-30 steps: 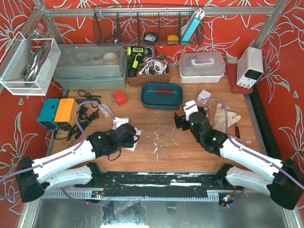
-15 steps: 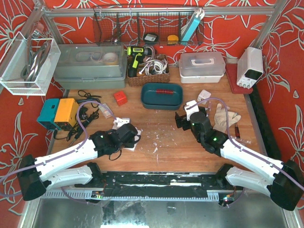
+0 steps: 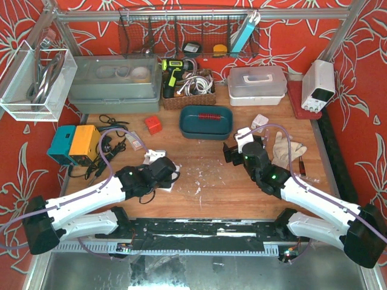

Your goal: Install the large spring

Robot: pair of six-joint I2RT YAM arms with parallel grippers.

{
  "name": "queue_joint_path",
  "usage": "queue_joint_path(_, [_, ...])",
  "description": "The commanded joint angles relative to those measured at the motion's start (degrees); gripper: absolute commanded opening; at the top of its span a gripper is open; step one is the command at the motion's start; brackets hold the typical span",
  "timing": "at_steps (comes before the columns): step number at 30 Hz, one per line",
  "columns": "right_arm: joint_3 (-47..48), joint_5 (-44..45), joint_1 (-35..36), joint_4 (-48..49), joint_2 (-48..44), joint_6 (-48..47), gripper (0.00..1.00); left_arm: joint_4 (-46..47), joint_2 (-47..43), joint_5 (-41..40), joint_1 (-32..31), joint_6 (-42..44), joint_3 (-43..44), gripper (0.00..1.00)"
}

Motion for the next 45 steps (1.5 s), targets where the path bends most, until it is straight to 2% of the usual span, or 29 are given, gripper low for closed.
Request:
queue_joint_path(1, [-0.9,-0.1,-0.4,0.7,-1.2,0.6,0.99,-0.4,1.8,-1.7,-0.3,-1.0,0.0,0.39])
queue_joint_path(6, [-1.0,-0.3,-0.5,0.7,-1.2,0.5,0.99,-0.4,1.1,-1.9,-0.3,-1.2,0.0,0.42])
queue_joint_path(11, [0.0,-2.6,-0.7,0.7,-0.1,0.1,0.99,1.2,-1.9,-3.0,0.0,-0.1,1.5,0.5])
queue_joint_path(14, [4.5,-6.8,-0.7,-2.0,4.3,-1.7,0.99,8.0,-4.5,-0.7,3.6,2.9,1.7,0.65])
queue_joint_path(19, [16.4,-9.0,-2.6,-10.9,14.8,-5.4,0.97,25.0,-8.1,12.7,14.9,8.2,-1.1,0.82])
queue_joint_path(21, [19.8,-13.4,-4.2,-11.9,19.0,-8.1,0.93,30.1,-8.3,15.3,17.4,9.2,-1.6,0.87])
queue_joint_path(25, [27.2,-18.4,-7.8,-14.8,27.1,-12.0,0.79,38.8,-8.6,13.5,17.9,13.2,-3.7,0.95])
queue_joint_path(27, [31.1,-19.8,-9.6,-16.5,31.8,-13.7,0.68,42.5,-9.1,13.0,17.9,14.9,-5.6,0.96])
queue_joint_path(30, [35.8,-21.3,-11.7,-18.5,38.3,-16.3,0.59,48.3,-10.8,14.3,17.8,16.2,-9.4,0.97])
queue_joint_path(34, [41.6,-21.9,-13.5,-20.5,45.7,-19.7,0.43,55.3,-13.4,18.1,17.8,18.1,-14.5,1.0])
queue_joint_path(41, [53.2,-20.4,-15.7,-24.9,57.5,-25.9,0.39,61.4,-15.5,15.2,17.8,21.4,-22.4,1.0])
queue_joint_path(45, [56.8,-25.4,-16.5,-25.9,62.1,-28.9,0.39,60.2,-15.1,15.9,17.8,21.8,-22.0,1.0])
